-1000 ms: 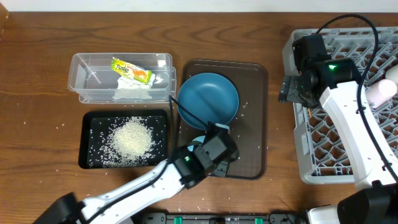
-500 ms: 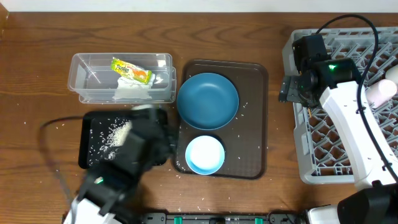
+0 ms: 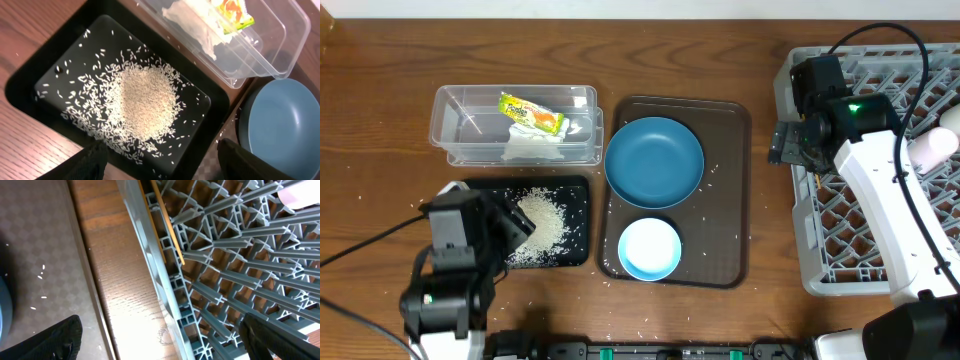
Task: Sort waste into correct bins and load items into the dishwasher rack
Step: 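Release the bowl and retract the left arm to the left, then move the right gripper left over the brown tray toward the bowl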
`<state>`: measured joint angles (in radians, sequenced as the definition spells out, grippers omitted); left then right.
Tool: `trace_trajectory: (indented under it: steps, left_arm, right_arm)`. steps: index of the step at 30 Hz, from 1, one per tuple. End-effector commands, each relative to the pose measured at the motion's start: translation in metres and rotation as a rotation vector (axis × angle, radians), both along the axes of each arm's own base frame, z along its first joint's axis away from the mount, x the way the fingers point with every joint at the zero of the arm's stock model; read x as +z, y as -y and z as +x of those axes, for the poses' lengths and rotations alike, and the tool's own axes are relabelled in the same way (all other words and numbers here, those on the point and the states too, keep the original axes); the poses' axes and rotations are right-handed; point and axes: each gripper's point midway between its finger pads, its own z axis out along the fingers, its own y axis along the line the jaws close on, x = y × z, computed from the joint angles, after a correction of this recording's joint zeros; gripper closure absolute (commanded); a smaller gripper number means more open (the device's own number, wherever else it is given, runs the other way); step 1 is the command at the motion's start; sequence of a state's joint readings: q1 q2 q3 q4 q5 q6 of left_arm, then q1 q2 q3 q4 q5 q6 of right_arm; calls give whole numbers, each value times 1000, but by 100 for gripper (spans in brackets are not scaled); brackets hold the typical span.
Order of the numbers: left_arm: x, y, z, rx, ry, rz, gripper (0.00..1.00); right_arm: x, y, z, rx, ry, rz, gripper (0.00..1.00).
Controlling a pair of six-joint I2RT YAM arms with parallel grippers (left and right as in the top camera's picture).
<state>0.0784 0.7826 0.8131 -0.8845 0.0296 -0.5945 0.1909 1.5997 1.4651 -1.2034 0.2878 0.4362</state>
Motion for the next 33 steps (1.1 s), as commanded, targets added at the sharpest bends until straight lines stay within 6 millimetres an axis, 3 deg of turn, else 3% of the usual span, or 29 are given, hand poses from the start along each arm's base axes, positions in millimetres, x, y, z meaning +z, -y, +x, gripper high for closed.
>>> trace_trajectory:
  steps: [1, 4, 8, 11, 13, 14, 22, 27, 31, 33]
  left_arm:
    - [27, 0, 13, -9, 55, -33, 27]
    - [55, -20, 20, 64, 117, 15, 27]
    - [84, -44, 20, 158, 182, 76, 21]
    - [86, -52, 18, 191, 180, 83, 20]
    - [81, -64, 12, 242, 144, 122, 19]
    - [78, -70, 9, 265, 127, 142, 14]
    - [58, -75, 6, 280, 20, 142, 12]
    - [48, -76, 10, 277, -24, 136, 11]
    - [40, -77, 13, 275, -59, 131, 10]
    - [37, -77, 15, 274, -72, 129, 9]
  right_arm:
    - [8, -1, 12, -1, 59, 8, 1]
    - [9, -21, 24, 30, 100, 120, 1]
    - [6, -65, 14, 105, 43, 363, 1]
    - [18, -111, 14, 211, 44, 606, 1]
    - [32, -146, 13, 388, 72, 720, 1]
    - [35, -157, 12, 456, 85, 731, 1]
    - [12, -211, -1, 652, 112, 413, 1]
    - [-12, -244, 10, 687, 202, 154, 1]
    - [-40, -282, 12, 774, 226, 87, 1]
    - [-53, -297, 9, 804, 223, 88, 8]
